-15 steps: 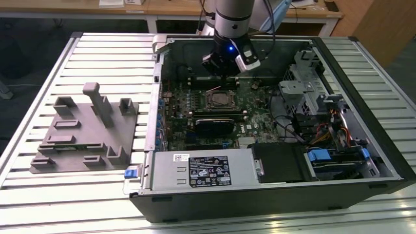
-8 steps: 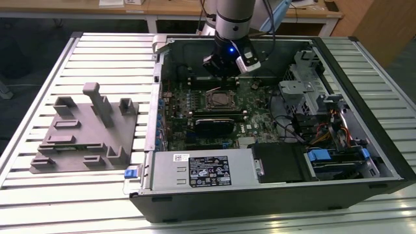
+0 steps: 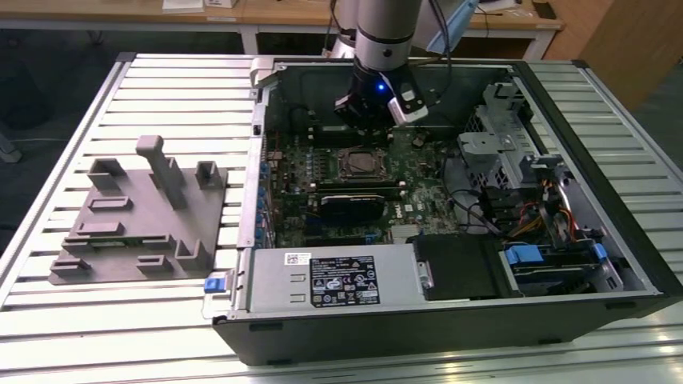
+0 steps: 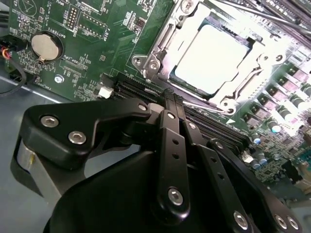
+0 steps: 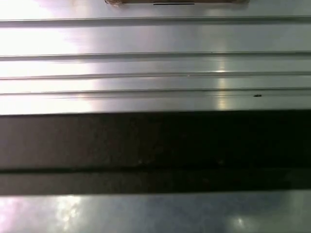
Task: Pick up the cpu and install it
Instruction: 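Install the first cpu locking lever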
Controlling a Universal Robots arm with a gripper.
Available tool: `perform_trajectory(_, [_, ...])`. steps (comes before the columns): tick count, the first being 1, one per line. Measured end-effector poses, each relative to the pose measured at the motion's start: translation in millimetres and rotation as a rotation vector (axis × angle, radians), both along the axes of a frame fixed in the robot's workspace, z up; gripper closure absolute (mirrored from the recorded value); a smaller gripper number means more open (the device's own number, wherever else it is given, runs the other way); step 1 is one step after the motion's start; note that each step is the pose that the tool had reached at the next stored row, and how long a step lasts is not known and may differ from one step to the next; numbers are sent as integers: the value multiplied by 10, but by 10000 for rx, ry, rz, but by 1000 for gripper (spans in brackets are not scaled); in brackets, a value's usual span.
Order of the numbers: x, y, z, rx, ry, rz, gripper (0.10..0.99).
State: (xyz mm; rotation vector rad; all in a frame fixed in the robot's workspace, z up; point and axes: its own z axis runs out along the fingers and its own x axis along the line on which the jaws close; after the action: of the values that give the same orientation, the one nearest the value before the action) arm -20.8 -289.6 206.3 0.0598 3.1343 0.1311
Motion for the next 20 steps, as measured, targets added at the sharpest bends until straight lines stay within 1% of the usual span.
perform_trajectory(4, [6,0,-45,0,3,0,980])
perform_trajectory(6, [7,0,-55,1,2,-1,980])
perform_trajectory(15, [8,1,-38,0,1,0,980])
perform_trajectory(20, [8,0,-57,-71,3,0,980])
